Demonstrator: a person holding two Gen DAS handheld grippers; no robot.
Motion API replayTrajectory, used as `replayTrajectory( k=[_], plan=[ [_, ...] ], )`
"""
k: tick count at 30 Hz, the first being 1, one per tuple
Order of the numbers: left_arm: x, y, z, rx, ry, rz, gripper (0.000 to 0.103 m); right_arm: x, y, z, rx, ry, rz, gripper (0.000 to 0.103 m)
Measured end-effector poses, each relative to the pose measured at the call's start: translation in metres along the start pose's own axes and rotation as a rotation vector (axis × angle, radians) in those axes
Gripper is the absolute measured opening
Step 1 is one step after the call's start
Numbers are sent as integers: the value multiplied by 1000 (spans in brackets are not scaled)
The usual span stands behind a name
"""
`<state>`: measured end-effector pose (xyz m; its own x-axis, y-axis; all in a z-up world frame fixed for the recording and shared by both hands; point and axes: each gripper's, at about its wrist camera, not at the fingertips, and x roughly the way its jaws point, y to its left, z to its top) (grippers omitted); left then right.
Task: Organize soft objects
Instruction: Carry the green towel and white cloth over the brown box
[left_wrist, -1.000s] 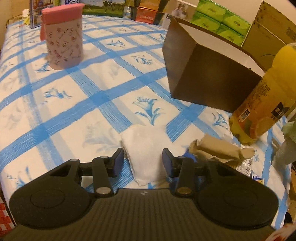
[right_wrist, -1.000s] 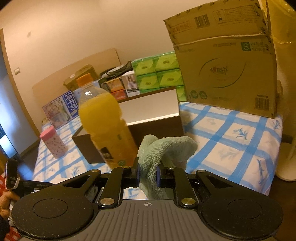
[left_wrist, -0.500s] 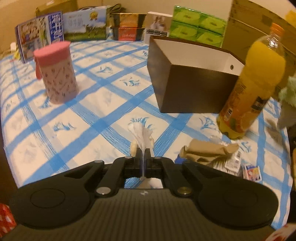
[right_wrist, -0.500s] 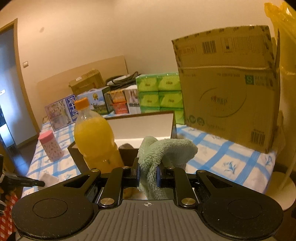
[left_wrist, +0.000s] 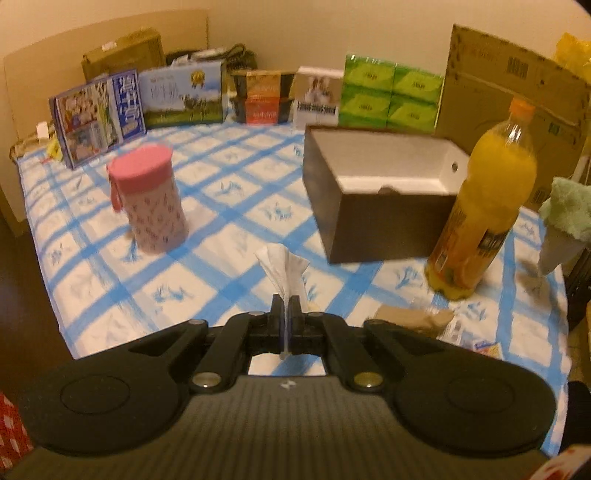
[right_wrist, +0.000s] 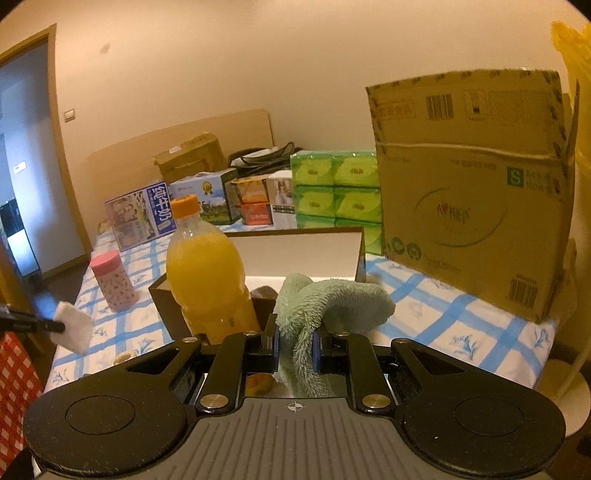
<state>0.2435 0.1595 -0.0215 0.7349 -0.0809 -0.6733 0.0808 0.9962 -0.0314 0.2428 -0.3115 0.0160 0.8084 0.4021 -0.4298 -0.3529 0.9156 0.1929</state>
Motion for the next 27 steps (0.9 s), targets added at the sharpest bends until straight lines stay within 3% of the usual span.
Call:
replayTrajectory(
  k=[5, 13, 21, 27],
  plan=[
    [-10, -11, 27, 22, -52, -30, 1, 3, -2, 20, -53, -18, 14, 16],
    [7, -42, 91, 70, -104, -83, 1, 25, -4, 74, -157, -99, 69, 17],
    [52, -81, 161, 99, -133, -141, 1, 90, -11, 118, -200, -117, 162, 17],
    [100, -108, 194, 128, -99, -168, 1, 150, -15, 119, -291, -62, 181, 17]
  ],
)
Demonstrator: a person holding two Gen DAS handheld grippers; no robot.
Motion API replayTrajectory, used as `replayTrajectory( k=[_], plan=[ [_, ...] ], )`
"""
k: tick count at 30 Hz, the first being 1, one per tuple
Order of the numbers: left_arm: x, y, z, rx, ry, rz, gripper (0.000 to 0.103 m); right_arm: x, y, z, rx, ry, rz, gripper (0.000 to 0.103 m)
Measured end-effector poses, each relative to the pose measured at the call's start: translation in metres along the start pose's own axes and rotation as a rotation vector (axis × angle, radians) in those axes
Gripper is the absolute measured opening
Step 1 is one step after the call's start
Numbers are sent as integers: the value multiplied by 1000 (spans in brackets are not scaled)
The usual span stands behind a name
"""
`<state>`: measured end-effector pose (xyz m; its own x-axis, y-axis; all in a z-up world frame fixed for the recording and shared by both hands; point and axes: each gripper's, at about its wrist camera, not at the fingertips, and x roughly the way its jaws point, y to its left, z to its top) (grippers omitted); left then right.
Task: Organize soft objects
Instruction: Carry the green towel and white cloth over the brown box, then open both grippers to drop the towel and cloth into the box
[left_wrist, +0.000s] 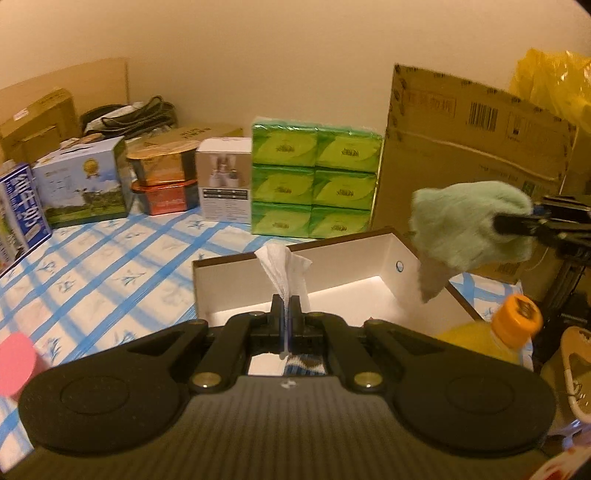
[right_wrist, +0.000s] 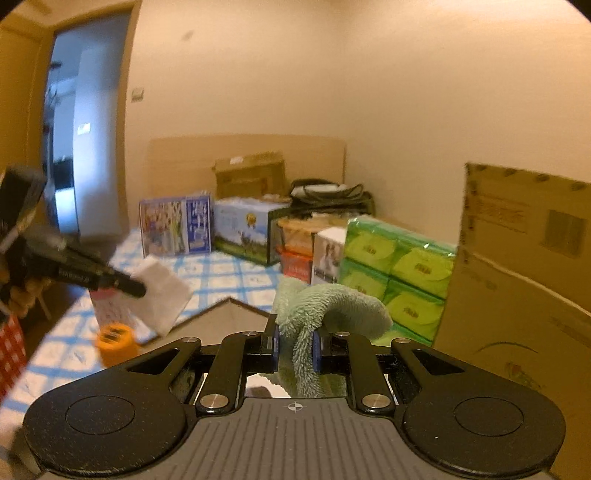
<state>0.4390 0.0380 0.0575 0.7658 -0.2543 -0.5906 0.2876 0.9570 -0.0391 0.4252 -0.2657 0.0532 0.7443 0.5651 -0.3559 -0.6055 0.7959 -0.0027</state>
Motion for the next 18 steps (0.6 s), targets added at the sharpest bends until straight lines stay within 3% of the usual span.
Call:
replayTrajectory(
  k=[6, 13, 16, 18],
  plan=[
    [53, -8, 6, 34, 51, -7, 1, 57, -12, -25, -52, 71, 18, 17],
    [106, -2, -1, 33, 112, 15, 1, 114, -32, -47, -42, 151, -59, 19],
    [123, 6, -5, 18, 136, 28, 3, 126, -35, -51, -43, 166, -115, 50],
    [132, 10, -7, 11, 145, 39, 6, 123, -38, -52, -19, 139, -114, 57]
  ],
)
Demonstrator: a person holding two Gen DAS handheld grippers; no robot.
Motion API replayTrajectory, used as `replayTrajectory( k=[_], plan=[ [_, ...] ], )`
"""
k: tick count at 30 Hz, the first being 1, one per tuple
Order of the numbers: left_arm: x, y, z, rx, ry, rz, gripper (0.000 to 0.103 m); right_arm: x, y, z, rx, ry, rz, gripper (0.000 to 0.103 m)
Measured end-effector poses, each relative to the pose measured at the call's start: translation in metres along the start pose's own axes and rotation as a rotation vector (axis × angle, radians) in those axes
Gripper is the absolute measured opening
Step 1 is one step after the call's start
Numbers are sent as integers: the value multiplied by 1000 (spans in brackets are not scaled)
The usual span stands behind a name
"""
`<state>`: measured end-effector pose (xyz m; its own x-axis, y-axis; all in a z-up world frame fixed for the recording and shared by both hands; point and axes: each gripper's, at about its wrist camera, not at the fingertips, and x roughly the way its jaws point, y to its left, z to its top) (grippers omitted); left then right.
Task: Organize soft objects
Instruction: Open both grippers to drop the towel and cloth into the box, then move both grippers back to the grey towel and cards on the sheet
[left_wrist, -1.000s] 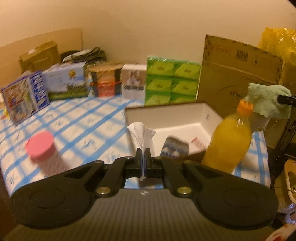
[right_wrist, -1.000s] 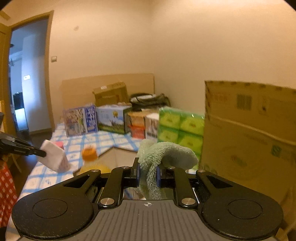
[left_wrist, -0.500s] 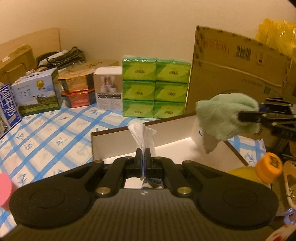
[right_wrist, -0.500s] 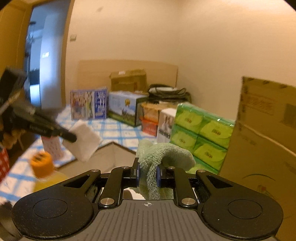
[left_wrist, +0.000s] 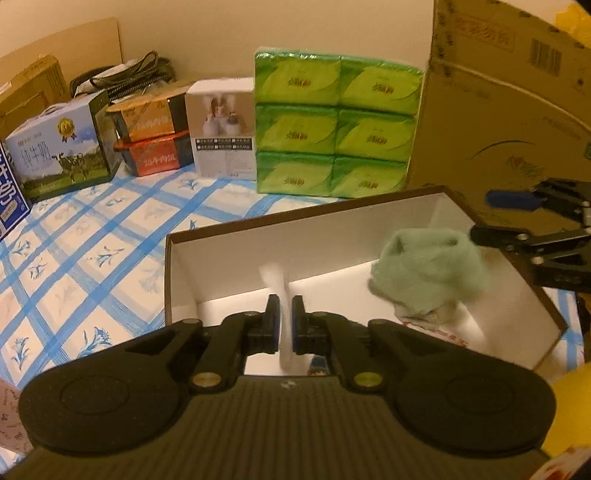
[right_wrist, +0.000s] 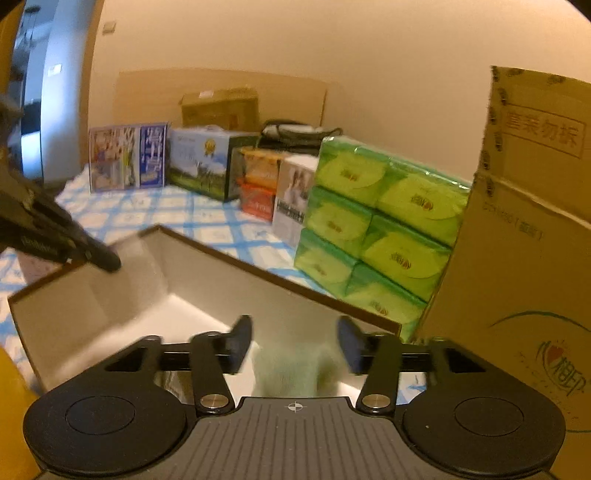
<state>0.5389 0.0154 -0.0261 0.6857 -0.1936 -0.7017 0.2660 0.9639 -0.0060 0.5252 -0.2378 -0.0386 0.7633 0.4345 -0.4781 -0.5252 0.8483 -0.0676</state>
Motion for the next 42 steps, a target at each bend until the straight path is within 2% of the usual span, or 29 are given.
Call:
replayTrajectory(
  k=[4, 12, 20, 25, 31, 35, 42],
  plan=[
    [9, 5, -2, -12, 12, 10, 23, -6, -7, -2, 52, 11, 16, 59],
    [-6, 4, -13, -3, 26, 18, 27, -41, -21, -25, 138, 28, -15, 59],
    [-62, 4, -44, 17, 23, -4, 29, -109, -17, -37, 232, -9, 8, 59],
    [-112, 1, -70, -5, -4, -9, 31, -155, 2, -47, 272, -22, 28, 59],
    [-173, -13, -102, -64, -44, -8, 31, -200, 37, -61, 369, -25, 14, 59],
    [-206, -25, -123, -103, -66, 5, 33, -227, 67, -70, 413, -15, 5, 59],
    [-252, -44, -163, -157, -80, 3, 34, -261, 109, -82, 518, -25, 54, 59]
  ],
)
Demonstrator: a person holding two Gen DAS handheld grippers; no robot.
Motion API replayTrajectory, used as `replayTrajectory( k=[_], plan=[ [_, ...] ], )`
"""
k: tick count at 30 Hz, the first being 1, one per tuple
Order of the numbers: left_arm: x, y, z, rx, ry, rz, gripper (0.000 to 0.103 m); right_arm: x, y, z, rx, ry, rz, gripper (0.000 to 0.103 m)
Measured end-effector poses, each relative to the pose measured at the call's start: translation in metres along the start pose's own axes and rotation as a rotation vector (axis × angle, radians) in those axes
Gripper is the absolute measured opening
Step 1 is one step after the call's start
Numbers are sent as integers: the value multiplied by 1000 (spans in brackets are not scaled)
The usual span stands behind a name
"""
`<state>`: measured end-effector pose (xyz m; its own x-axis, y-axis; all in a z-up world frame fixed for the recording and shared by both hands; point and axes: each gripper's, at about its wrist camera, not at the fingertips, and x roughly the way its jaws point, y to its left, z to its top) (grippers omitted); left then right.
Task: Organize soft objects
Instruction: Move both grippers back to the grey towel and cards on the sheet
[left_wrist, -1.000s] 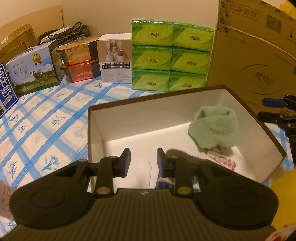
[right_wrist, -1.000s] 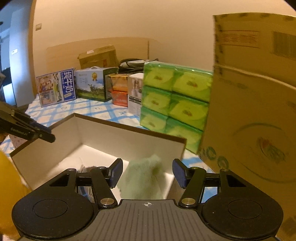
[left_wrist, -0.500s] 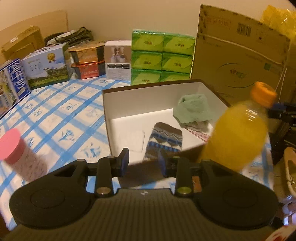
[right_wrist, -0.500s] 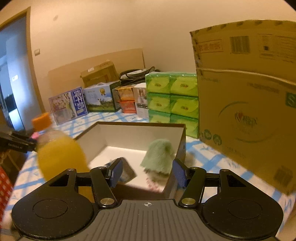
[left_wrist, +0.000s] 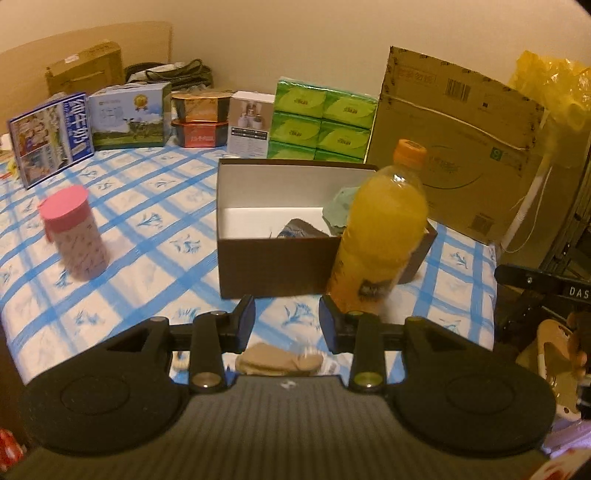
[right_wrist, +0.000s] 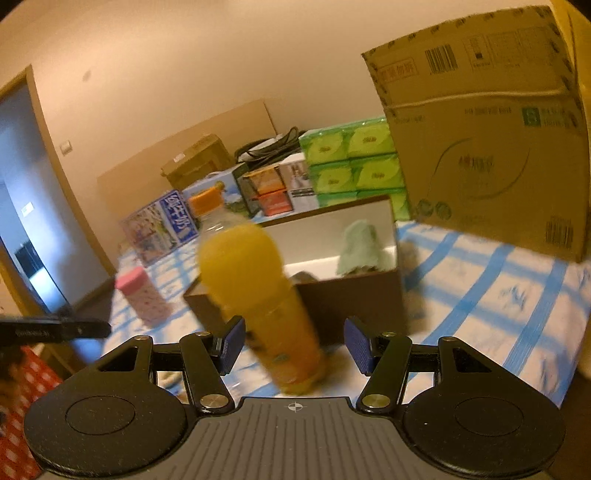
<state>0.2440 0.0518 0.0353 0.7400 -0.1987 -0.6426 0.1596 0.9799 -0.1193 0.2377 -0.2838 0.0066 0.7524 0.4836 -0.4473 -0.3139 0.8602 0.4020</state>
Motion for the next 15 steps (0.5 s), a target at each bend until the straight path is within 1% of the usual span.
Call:
replayTrajectory(
  k=[3, 9, 15],
  plan=[
    [-22, -5, -16, -8, -17, 25, 34, -11, 18, -11, -12, -4, 1, 59],
    [-58, -18, -42, -12, -42, 73, 34, -27, 48, -34, -34, 23, 12, 60],
    [-82, -30, -68, -40, -34, 67, 35, -44, 72, -58, -69, 37, 5, 60]
  ],
)
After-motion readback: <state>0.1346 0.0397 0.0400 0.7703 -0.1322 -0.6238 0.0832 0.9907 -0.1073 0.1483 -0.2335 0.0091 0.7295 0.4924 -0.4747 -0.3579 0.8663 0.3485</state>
